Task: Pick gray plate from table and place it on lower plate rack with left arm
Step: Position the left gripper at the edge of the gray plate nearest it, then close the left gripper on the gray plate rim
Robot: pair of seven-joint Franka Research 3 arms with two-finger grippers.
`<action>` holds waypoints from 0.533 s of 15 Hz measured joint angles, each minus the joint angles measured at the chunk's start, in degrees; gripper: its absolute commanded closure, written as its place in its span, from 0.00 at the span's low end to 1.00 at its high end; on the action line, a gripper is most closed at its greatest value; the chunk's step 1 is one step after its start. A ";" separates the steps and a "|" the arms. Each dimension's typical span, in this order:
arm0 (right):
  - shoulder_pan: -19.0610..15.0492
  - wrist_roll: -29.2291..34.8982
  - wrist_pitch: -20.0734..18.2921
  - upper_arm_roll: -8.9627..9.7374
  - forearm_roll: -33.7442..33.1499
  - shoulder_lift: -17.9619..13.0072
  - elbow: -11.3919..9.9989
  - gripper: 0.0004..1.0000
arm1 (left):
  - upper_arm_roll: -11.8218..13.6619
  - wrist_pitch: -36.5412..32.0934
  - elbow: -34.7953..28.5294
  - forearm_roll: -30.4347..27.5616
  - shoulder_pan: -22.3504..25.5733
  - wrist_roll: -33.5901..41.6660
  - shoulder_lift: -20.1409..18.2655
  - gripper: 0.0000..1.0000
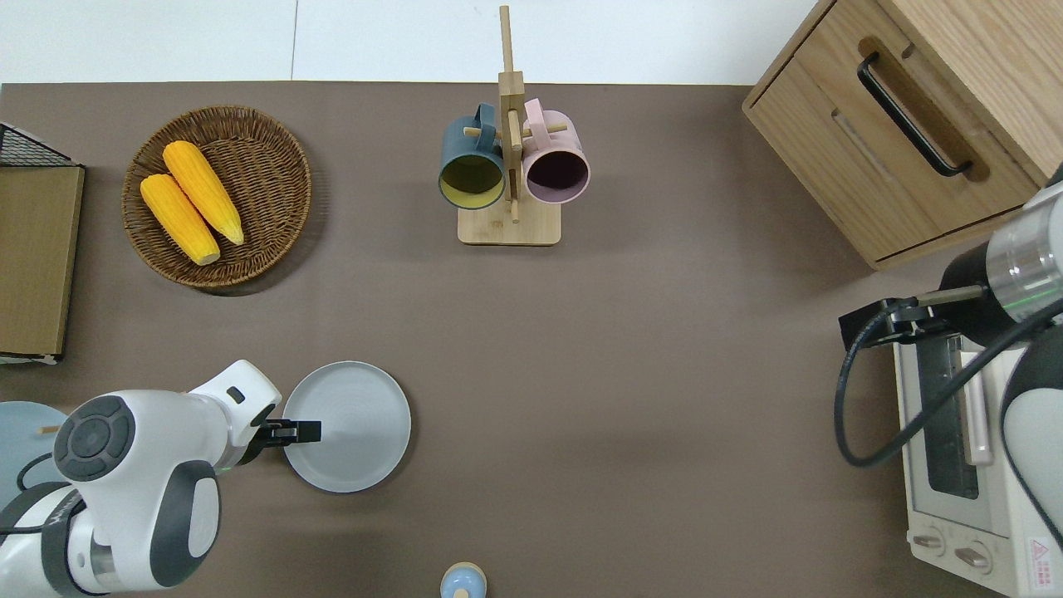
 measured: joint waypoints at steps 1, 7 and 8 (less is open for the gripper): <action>0.00 0.00 0.00 0.00 0.00 0.00 0.00 0.02 | 0.00 0.42 -0.01 0.00 0.00 0.00 0.60 0.15; 0.00 0.00 0.00 0.00 0.00 0.00 0.00 0.02 | 0.02 1.76 -0.02 -0.01 0.00 -0.52 1.97 0.74; 0.00 0.00 0.00 0.00 0.00 0.00 0.00 0.02 | 0.02 1.90 -0.02 -0.01 -0.01 -0.92 2.02 0.85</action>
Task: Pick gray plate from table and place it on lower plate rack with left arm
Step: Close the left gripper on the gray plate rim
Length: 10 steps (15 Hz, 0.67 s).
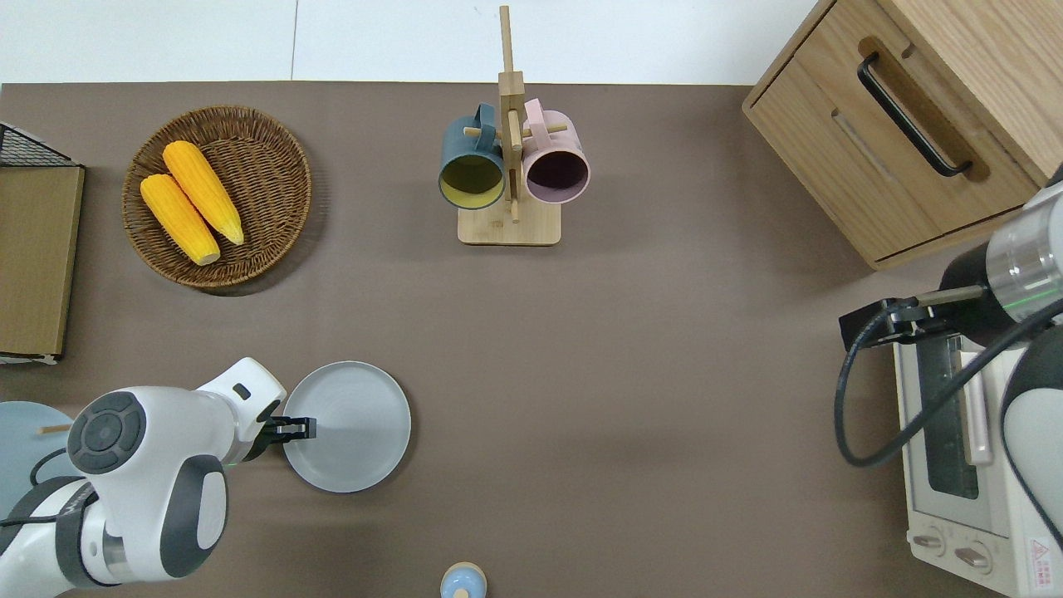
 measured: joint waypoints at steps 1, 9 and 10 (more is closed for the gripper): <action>0.00 0.00 0.00 0.00 0.00 0.00 0.00 0.02 | 0.00 0.06 0.00 0.00 -0.03 -0.24 0.03 0.95; 0.00 0.00 0.00 0.00 0.00 0.00 0.00 0.02 | -0.01 0.03 0.06 -0.36 -0.36 -0.53 -0.42 1.00; 0.00 0.00 0.00 0.00 0.00 0.00 0.00 0.02 | -0.01 0.02 0.06 -0.36 -0.37 -0.53 -0.42 1.00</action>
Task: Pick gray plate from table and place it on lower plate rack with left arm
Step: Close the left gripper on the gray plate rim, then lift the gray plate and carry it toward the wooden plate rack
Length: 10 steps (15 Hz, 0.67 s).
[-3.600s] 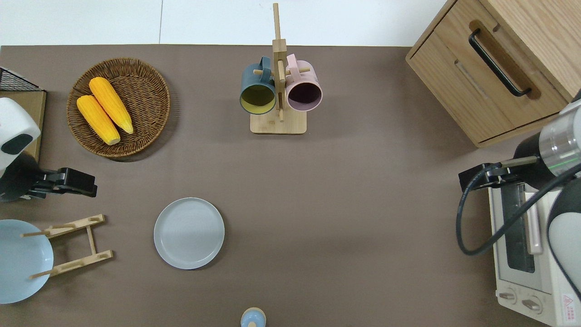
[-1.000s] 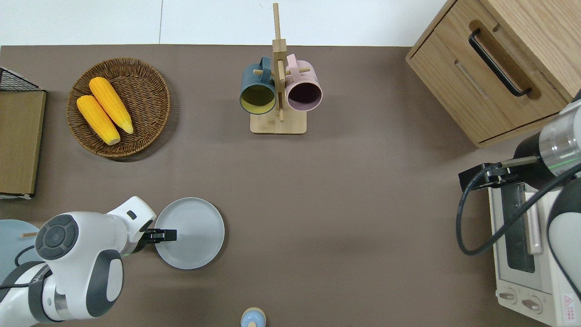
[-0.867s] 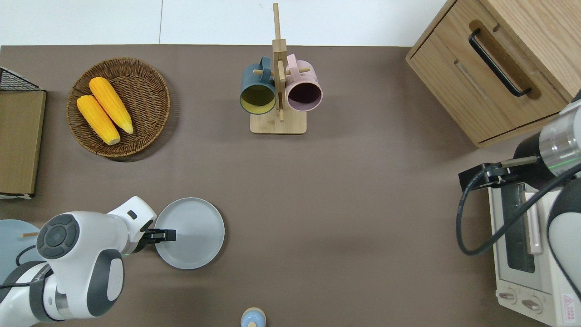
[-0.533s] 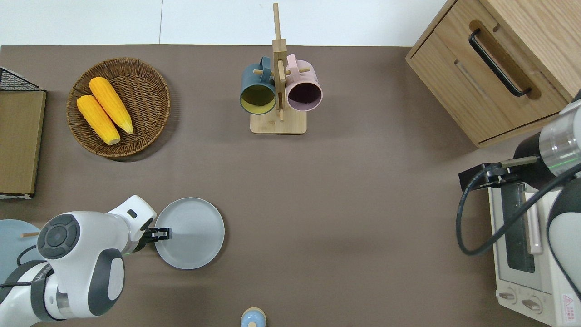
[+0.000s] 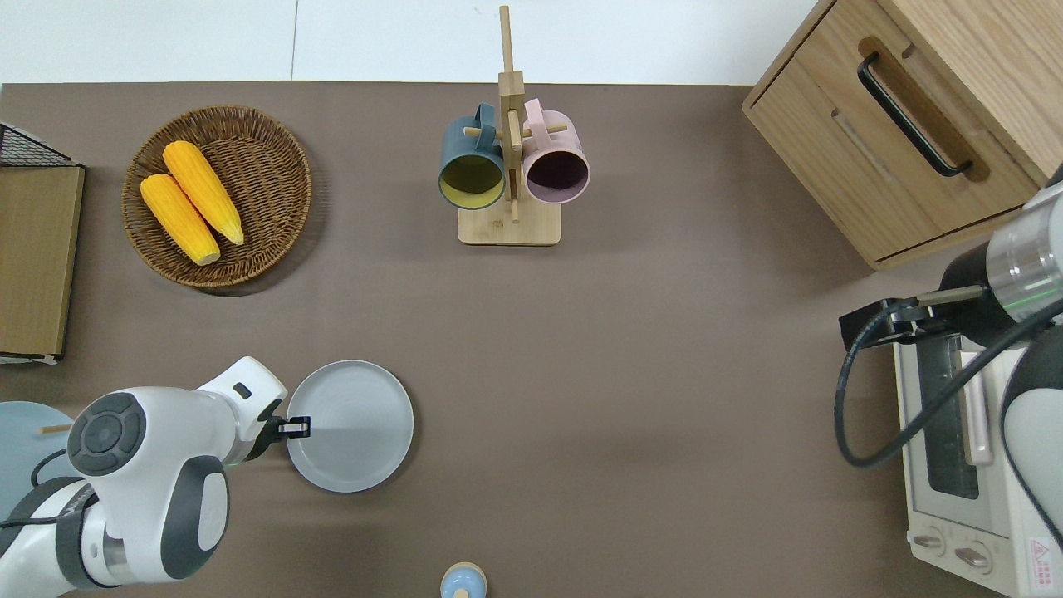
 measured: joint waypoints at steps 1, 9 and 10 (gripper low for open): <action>0.00 0.00 0.00 0.00 0.00 0.00 0.00 0.02 | 0.01 0.00 0.03 0.00 0.00 0.00 -0.02 1.00; 0.00 0.00 0.00 0.00 0.00 0.00 0.00 0.02 | 1.16 -11.35 8.79 0.00 0.08 0.03 -1.54 1.00; 0.00 0.00 0.00 0.00 0.00 0.00 0.00 0.02 | 1.34 -14.28 11.06 0.01 0.13 0.01 -1.76 1.00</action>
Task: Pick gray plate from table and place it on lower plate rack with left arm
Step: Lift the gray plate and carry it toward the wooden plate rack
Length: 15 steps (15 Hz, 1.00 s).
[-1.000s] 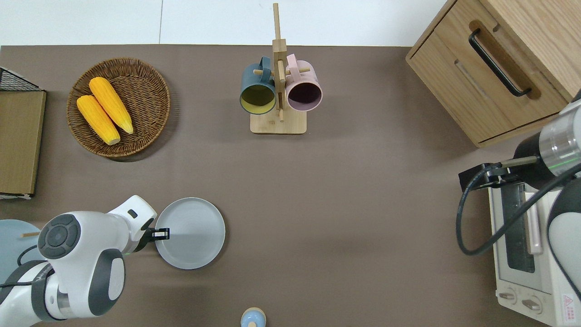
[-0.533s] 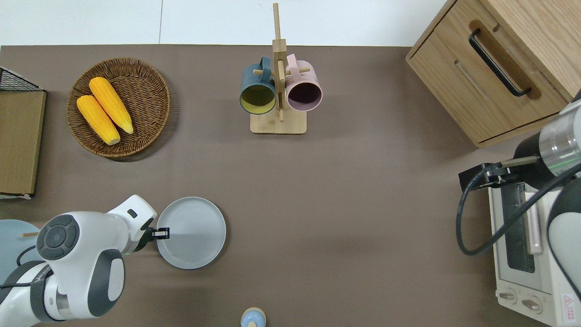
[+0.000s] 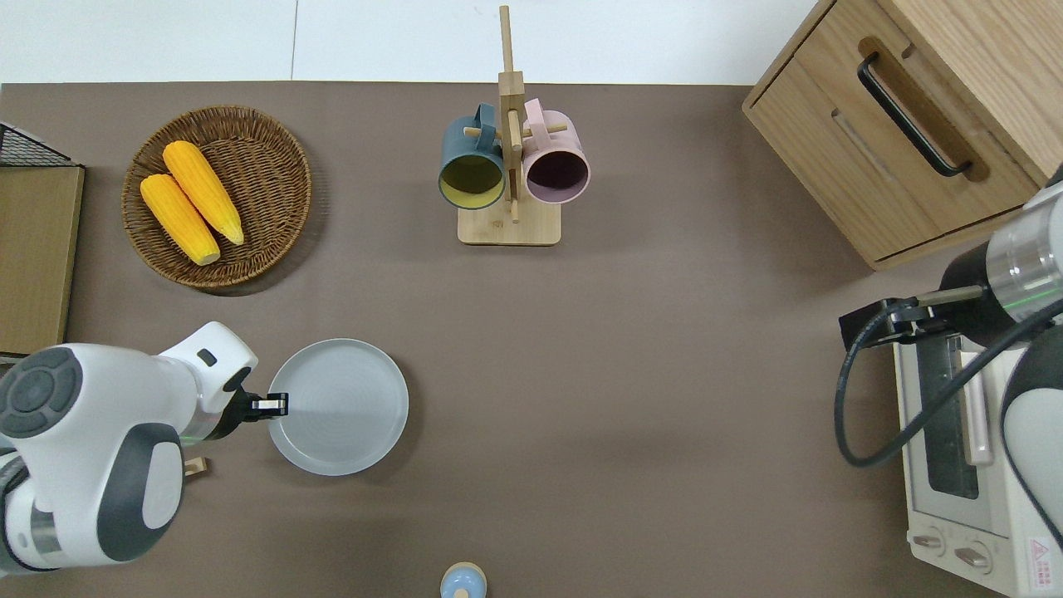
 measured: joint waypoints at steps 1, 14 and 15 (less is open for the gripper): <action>0.00 0.00 0.00 0.00 0.00 0.00 0.00 0.02 | 0.11 -2.85 2.22 0.00 0.07 0.00 -0.17 1.00; 0.00 0.00 0.00 0.00 0.00 0.00 0.00 0.02 | 2.61 -28.78 23.78 1.68 0.18 -0.02 -0.58 1.00; 0.00 0.00 0.00 0.00 0.00 0.00 0.00 0.02 | 2.62 -28.83 23.78 1.92 0.18 -0.02 -0.53 1.00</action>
